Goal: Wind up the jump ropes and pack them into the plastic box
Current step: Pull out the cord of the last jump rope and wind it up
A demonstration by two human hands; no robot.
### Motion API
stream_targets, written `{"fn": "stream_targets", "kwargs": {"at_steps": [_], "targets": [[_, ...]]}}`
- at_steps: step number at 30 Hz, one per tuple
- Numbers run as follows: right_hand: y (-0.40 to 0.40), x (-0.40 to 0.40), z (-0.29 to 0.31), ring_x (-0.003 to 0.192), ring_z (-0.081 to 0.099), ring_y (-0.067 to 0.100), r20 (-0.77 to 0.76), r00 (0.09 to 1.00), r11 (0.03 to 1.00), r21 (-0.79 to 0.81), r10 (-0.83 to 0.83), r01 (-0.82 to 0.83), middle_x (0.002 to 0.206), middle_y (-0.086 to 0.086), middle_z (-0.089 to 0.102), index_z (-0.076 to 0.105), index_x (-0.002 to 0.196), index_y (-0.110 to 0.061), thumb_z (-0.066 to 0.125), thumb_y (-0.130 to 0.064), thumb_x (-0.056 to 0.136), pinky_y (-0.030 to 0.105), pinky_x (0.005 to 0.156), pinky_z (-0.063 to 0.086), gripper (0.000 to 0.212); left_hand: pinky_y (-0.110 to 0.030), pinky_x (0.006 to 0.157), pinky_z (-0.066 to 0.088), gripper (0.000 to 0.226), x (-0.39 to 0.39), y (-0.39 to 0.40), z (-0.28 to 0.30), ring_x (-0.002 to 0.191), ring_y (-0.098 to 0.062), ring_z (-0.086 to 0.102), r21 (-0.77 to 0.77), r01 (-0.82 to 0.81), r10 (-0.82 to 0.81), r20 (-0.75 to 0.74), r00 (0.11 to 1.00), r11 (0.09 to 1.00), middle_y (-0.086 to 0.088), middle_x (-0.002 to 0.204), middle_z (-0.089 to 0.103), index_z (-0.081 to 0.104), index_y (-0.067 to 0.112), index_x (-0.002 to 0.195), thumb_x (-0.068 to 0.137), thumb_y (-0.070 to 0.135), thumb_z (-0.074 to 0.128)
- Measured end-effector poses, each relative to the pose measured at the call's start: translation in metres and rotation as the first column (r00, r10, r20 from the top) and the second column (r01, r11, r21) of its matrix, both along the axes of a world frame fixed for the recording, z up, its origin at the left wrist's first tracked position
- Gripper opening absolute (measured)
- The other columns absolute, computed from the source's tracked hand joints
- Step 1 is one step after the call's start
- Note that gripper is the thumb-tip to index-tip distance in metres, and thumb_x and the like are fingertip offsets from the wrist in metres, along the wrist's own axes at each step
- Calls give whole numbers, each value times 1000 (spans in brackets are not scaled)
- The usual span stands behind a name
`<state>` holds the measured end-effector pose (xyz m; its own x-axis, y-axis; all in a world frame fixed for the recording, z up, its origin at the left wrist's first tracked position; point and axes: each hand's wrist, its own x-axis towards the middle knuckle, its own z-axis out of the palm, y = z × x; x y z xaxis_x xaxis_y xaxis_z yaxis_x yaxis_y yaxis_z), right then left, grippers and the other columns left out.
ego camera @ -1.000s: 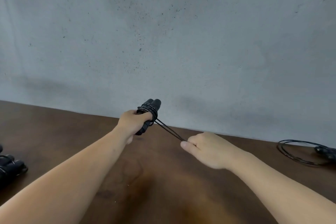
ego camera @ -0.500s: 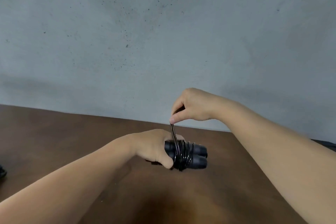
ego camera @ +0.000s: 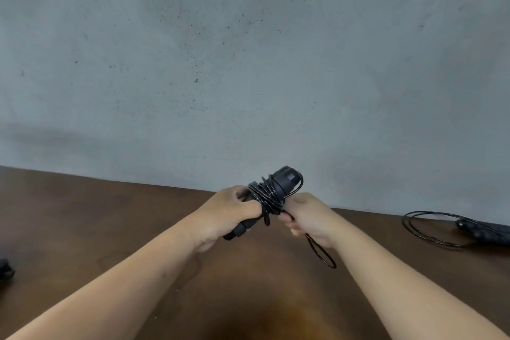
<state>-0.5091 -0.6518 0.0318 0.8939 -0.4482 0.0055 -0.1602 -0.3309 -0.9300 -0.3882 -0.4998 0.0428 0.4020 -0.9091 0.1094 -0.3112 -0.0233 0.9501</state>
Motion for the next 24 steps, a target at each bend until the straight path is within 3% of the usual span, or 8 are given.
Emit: {"fn": "stream_targets", "kwargs": {"at_steps": [2, 5, 8, 12, 17, 18, 21, 24], "targets": [[6, -1, -5, 43, 31, 7, -75, 997, 994, -110, -29, 20, 57, -5, 44, 52, 68, -17, 41, -20, 102, 20, 45, 26, 36, -22, 59, 44, 61, 4, -4, -2, 64, -11, 57, 58, -108, 105, 42, 994, 992, 4, 86, 67, 57, 22, 119, 60, 36, 65], [15, -3, -6, 52, 50, 4, -237, 971, 905, -420, -41, -64, 69, -7, 55, 64, 103, -18, 44, -33, 103, 18, 49, 35, 26, -17, 50, 42, 92, 11, -8, -4, 54, -7, 55, 89, -162, 148, 149, 978, 983, 1, 98, 71, 31, 34, 146, 60, 35, 64], [20, -6, -3, 60, 49, 12, -324, 941, 695, -700, -101, -167, 75, -2, 55, 58, 99, -13, 40, -31, 103, 23, 52, 33, 26, -17, 57, 44, 80, 16, -10, -9, 60, -6, 56, 90, -182, 151, 277, 949, 979, 13, 93, 68, 45, 41, 134, 57, 37, 66], [24, -13, 5, 59, 47, 16, -466, 865, 542, -783, -188, -304, 84, 7, 59, 61, 109, -9, 43, -16, 98, 30, 51, 35, 23, -28, 67, 48, 50, 18, -12, -17, 67, -11, 54, 137, -206, 116, 484, 867, 969, 15, 72, 60, 53, 42, 103, 55, 43, 64], [29, -17, 34, 67, 58, 21, -458, 877, 412, -834, -144, -368, 79, 4, 64, 71, 96, -15, 58, -24, 94, 31, 60, 46, 16, -35, 76, 55, 51, 9, -12, -16, 84, -13, 63, 280, -178, -31, 609, 793, 943, 15, 100, 60, 53, 40, 106, 59, 45, 70], [30, -17, 42, 64, 58, 16, -454, 884, 424, -826, -113, -371, 73, 1, 65, 74, 94, -18, 62, -24, 91, 28, 59, 45, 13, -35, 74, 55, 51, 7, -13, -15, 83, -14, 64, 325, -174, -77, 633, 770, 930, 13, 97, 62, 52, 38, 108, 61, 44, 70], [28, -16, 54, 49, 55, 3, -430, 902, 602, -727, -26, -330, 59, -3, 67, 76, 87, -24, 71, -24, 84, 19, 52, 43, 5, -37, 69, 55, 54, 0, -13, -13, 79, -18, 65, 408, -136, -176, 638, 750, 903, 9, 90, 63, 47, 31, 116, 68, 37, 70], [20, -16, 52, 53, 61, 9, -386, 922, 742, -611, 28, -278, 62, 2, 70, 77, 85, -23, 75, -22, 81, 19, 55, 49, 4, -29, 64, 48, 49, -5, -15, -14, 82, -14, 61, 370, -107, -156, 613, 774, 923, 9, 97, 58, 45, 27, 119, 76, 33, 68]]}}
